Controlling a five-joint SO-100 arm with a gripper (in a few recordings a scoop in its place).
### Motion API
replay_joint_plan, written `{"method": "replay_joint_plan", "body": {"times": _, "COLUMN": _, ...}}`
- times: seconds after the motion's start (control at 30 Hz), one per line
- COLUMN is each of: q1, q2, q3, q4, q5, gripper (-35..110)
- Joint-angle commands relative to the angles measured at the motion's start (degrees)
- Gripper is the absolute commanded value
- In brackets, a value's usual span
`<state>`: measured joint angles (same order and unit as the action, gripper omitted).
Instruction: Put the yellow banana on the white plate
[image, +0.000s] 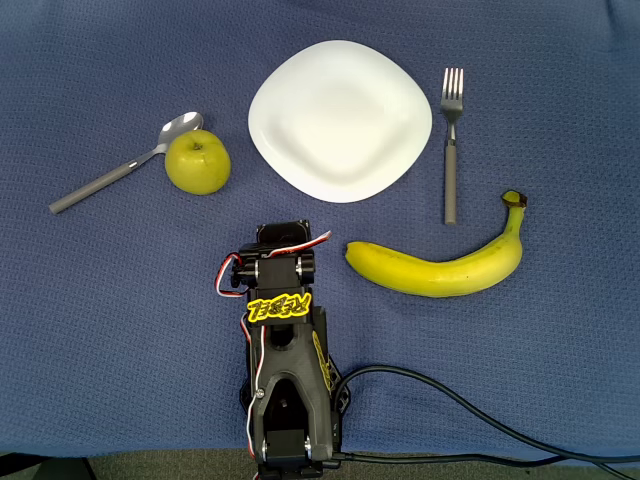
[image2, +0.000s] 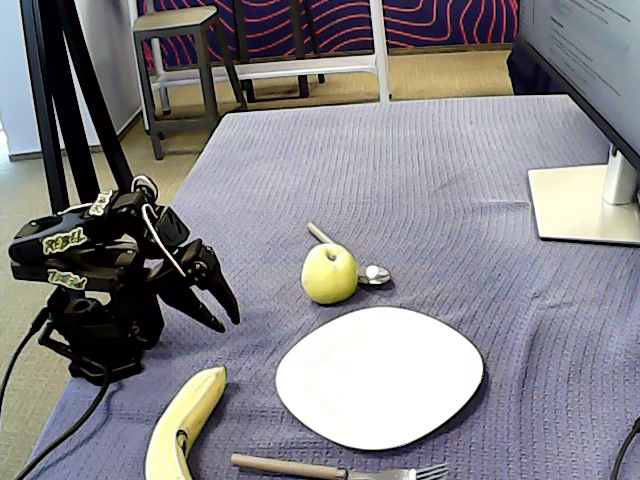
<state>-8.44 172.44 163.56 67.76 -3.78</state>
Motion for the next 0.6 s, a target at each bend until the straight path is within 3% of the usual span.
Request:
{"method": "replay_joint_plan", "body": {"times": 0.0, "q1": 1.1, "q2": -4.9, "q3": -2.8, "q4": -2.5, "q5": -2.0, "gripper": 0}}
{"method": "replay_joint_plan", "body": {"times": 0.57, "q1": 0.4, "q2": -8.0, "q3": -8.0, "q4": -0.9, "q5": 0.4, "gripper": 2}}
